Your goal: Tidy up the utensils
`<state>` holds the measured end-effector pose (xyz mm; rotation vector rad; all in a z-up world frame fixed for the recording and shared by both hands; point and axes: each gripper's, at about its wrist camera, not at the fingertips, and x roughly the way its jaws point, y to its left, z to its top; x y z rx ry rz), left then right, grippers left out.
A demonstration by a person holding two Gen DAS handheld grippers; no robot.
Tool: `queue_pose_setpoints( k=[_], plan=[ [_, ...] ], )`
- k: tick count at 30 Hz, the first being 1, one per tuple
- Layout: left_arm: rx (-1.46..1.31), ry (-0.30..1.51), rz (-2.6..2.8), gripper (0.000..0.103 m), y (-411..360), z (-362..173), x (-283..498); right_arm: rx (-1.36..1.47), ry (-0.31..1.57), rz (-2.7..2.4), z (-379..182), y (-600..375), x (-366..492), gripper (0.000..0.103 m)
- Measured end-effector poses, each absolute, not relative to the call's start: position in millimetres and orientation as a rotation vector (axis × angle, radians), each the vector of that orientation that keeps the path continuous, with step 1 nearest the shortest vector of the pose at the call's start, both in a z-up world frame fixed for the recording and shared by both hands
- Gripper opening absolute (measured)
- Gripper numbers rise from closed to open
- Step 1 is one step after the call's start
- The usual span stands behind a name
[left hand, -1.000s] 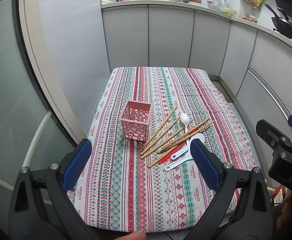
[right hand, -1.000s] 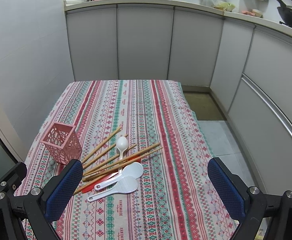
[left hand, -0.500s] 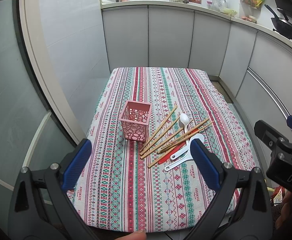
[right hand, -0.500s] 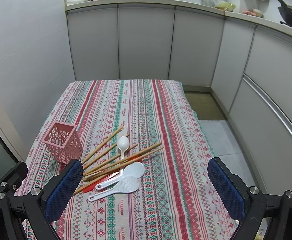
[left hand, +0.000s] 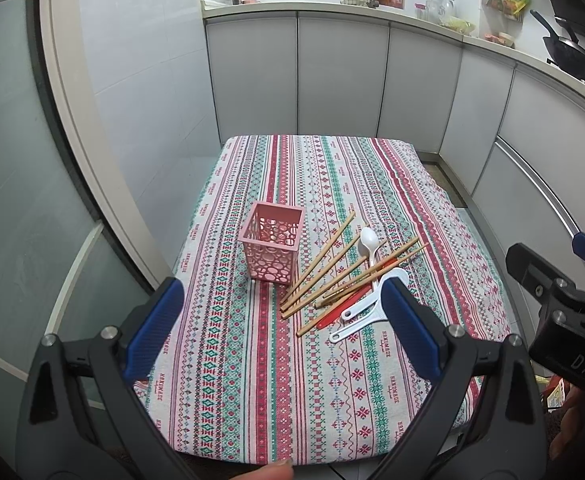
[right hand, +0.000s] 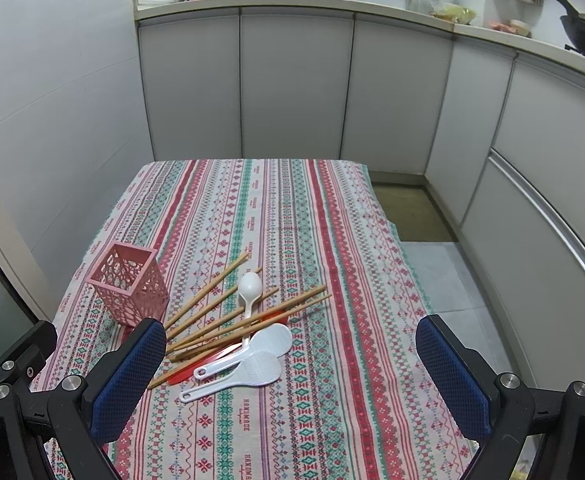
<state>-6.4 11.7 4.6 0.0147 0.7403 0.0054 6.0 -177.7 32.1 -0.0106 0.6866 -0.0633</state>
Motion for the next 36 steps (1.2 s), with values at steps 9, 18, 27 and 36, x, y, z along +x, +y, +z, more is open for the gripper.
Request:
queue_pose_setpoints(
  k=[9,18,27,36],
  plan=[
    [0.015,0.741,0.004,0.099,11.1,5.9,-6.2,-0.012,0.689,-0.06,31.7,-177.4,5.6,0.103],
    [0.016,0.74,0.005,0.099,11.2,6.1,-6.2,-0.014,0.692,-0.055,29.7,-176.6,6.0,0.103],
    [0.029,0.739,0.003,0.099,11.5,4.8,-5.5,-0.012,0.699,-0.058,27.0,-178.0,8.2,0.103],
    [0.023,0.754,-0.003,0.099,12.0,1.1,-4.0,-0.011,0.707,-0.056,24.3,-181.2,11.4,0.103]
  ],
)
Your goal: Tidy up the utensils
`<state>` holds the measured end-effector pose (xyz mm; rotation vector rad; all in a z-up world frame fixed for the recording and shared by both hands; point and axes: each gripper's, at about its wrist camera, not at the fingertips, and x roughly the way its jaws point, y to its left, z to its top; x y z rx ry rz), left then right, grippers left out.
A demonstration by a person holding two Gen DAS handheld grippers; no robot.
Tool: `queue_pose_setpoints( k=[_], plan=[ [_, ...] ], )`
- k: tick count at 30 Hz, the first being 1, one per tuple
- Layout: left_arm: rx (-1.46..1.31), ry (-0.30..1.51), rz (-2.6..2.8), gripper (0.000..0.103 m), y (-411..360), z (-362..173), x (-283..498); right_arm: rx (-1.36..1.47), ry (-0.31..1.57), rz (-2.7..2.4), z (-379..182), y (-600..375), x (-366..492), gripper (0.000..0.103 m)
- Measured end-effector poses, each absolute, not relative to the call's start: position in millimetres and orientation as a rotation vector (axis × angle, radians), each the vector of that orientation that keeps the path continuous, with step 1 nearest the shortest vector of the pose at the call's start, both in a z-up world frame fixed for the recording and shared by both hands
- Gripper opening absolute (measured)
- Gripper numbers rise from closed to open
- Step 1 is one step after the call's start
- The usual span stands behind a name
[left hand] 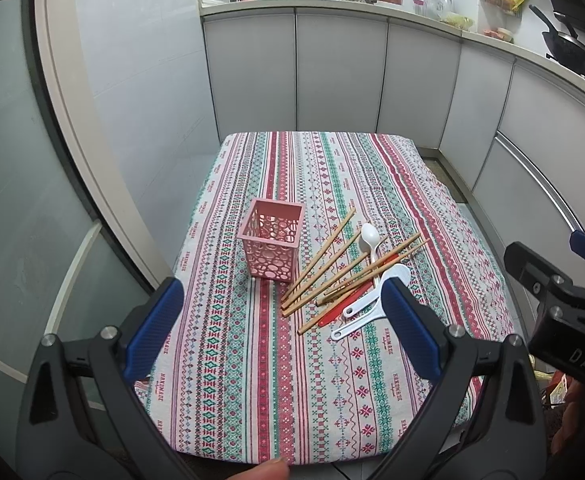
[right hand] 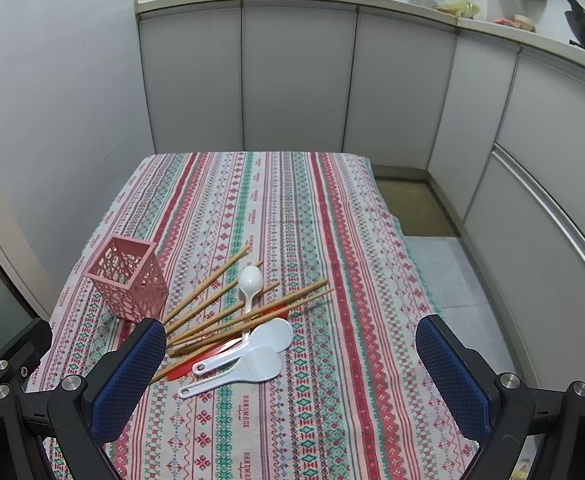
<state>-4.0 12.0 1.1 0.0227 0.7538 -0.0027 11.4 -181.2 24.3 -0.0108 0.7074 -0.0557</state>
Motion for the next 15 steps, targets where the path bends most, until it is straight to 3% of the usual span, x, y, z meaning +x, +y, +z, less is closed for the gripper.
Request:
queue_pose_setpoints(
  k=[11,15],
  plan=[
    [0.073,0.742,-0.075,0.099,14,-6,22,-0.007,0.782,-0.036,7,-195,40,0.103],
    [0.088,0.821,-0.171,0.099,12,-19,46,-0.008,0.835,-0.024,-7,-203,61,0.103]
  ],
)
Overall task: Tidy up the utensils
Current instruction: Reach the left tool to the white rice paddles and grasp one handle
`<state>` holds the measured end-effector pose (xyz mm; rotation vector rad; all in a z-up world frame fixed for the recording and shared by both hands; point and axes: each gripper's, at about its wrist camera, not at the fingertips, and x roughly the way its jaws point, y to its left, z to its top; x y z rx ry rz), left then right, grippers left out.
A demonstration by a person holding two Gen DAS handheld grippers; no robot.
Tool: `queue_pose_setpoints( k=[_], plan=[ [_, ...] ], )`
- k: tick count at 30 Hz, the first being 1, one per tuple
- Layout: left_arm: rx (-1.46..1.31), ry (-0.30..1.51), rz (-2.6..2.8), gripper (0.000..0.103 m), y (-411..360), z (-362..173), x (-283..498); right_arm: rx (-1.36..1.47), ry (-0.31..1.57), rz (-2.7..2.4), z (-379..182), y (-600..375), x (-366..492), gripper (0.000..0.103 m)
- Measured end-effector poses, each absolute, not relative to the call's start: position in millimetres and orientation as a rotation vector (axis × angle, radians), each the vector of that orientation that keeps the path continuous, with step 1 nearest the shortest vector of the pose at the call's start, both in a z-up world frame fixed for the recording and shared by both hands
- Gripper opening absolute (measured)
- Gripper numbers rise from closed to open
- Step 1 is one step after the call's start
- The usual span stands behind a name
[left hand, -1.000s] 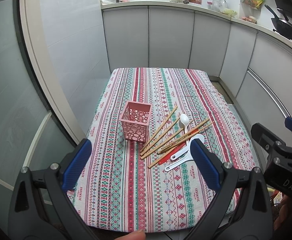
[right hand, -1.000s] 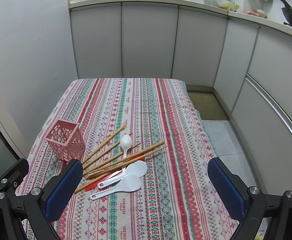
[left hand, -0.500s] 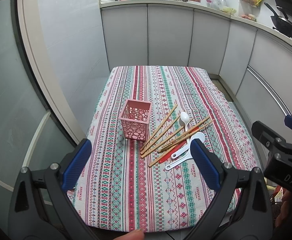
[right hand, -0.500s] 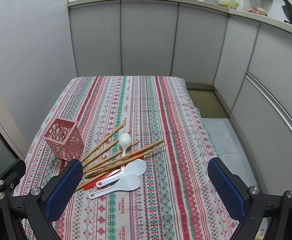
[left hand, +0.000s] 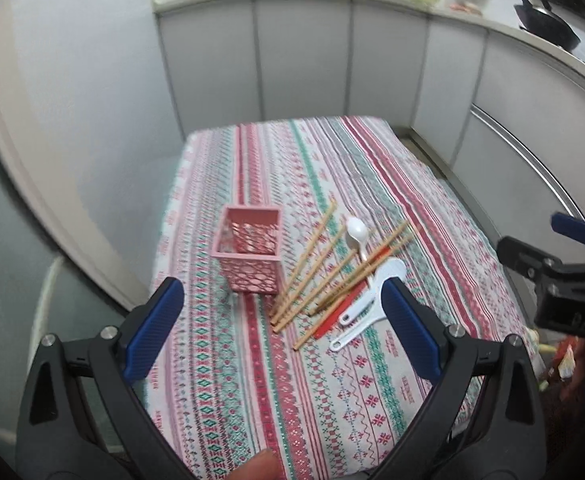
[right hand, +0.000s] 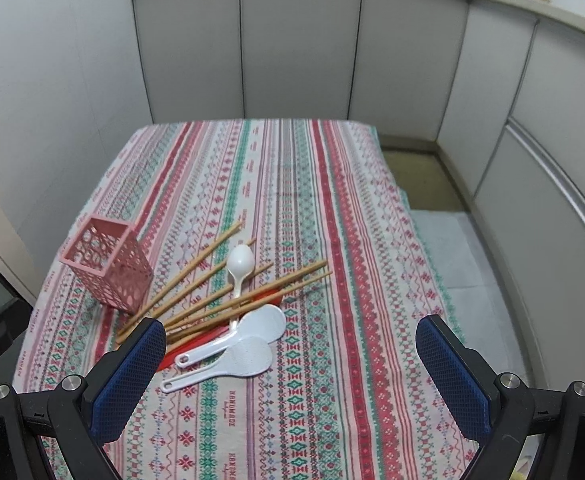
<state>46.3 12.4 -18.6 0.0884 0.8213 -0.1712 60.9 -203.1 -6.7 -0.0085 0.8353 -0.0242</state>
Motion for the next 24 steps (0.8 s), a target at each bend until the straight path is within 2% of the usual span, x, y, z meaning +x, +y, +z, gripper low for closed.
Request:
queue_pose_setpoints(
  k=[9,12,15,20,24],
  plan=[
    [0.086,0.961,-0.335,0.098,-1,-63,79,0.008,0.974,-0.022,-48,-228,108,0.103],
    [0.126,1.0,-0.391,0.091,-13,-78,81,0.02,1.006,-0.053,-64,-242,116,0.103],
    [0.15,1.052,-0.467,0.081,-23,-96,79,0.043,1.048,-0.052,-79,-255,120,0.103],
    [0.152,1.171,-0.564,0.055,-31,-134,73,0.065,1.082,-0.021,-94,-264,123,0.103],
    [0.186,1.244,-0.601,0.04,-38,-161,68,0.117,1.137,0.023,-109,-265,129,0.103]
  ],
)
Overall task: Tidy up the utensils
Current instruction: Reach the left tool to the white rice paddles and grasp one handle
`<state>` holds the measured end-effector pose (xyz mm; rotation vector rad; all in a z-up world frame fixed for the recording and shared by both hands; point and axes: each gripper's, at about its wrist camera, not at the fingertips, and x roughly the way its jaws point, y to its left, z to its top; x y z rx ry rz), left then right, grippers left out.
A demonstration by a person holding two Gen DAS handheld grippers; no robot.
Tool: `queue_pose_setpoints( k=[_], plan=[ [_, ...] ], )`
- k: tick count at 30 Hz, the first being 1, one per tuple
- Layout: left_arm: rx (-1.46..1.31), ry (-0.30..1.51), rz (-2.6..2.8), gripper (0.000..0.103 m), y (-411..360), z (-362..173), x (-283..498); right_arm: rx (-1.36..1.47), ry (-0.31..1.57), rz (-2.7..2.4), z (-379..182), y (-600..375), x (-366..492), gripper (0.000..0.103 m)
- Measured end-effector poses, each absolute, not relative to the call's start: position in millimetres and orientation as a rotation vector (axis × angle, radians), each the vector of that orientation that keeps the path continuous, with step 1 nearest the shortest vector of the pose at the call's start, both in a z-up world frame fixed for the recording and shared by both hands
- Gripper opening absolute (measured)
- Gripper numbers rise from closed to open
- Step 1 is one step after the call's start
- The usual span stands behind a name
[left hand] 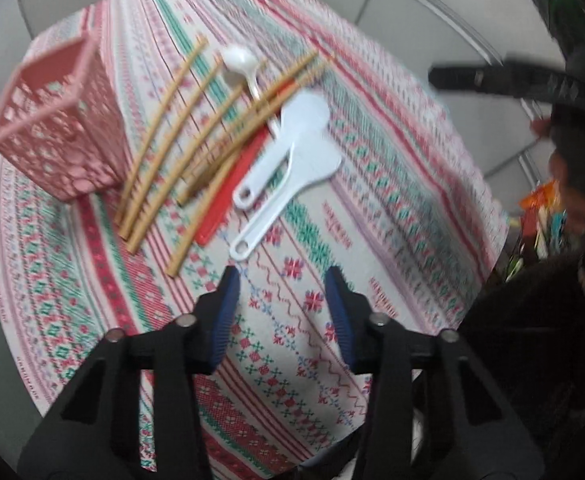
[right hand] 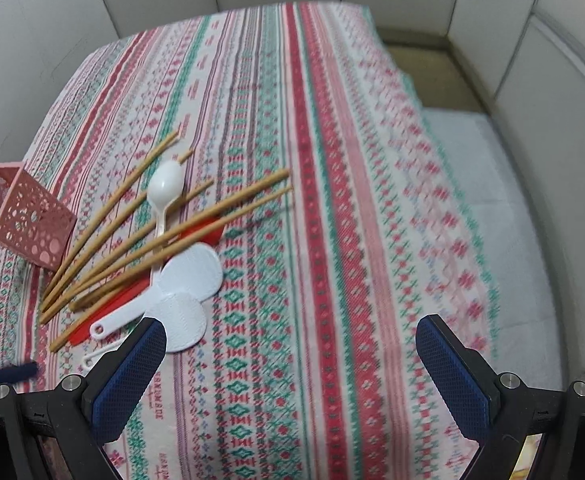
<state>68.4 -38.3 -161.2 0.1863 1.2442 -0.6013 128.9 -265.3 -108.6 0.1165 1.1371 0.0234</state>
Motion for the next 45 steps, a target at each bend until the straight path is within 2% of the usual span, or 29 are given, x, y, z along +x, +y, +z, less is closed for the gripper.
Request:
queue_pose_setpoints(
  k=[4,5,7,11,16,21,24,28,37,45],
  plan=[
    [0.222,1.239,-0.65,0.034,-49,-168,75,0.127,1.147,0.036,-112,-264,135,0.103],
    [0.235,1.237,-0.67,0.028,-54,-170,78,0.126,1.145,0.032,-112,-264,137,0.103],
    [0.27,1.235,-0.683,0.022,-61,-174,86,0.129,1.144,0.027,-113,-266,140,0.103],
    [0.27,1.211,-0.69,0.017,-65,-171,106,0.138,1.145,0.025,-113,-270,143,0.103],
    [0.249,1.22,-0.743,0.017,-75,-166,117,0.134,1.135,0.027,-109,-273,146,0.103],
    [0.334,1.246,-0.738,0.017,-99,-184,118,0.154,1.13,0.024,-107,-281,146,0.103],
    [0.383,1.228,-0.723,0.026,-106,-187,118,0.167,1.125,0.025,-105,-286,144,0.103],
    [0.407,1.2,-0.714,0.048,-114,-186,121,0.17,1.116,0.018,-103,-291,142,0.103],
    [0.472,1.217,-0.718,0.05,-138,-198,136,0.187,1.11,0.016,-100,-298,139,0.103],
    [0.363,1.309,-0.759,0.049,-150,-200,168,0.212,1.1,-0.011,-99,-310,137,0.103]
  ],
)
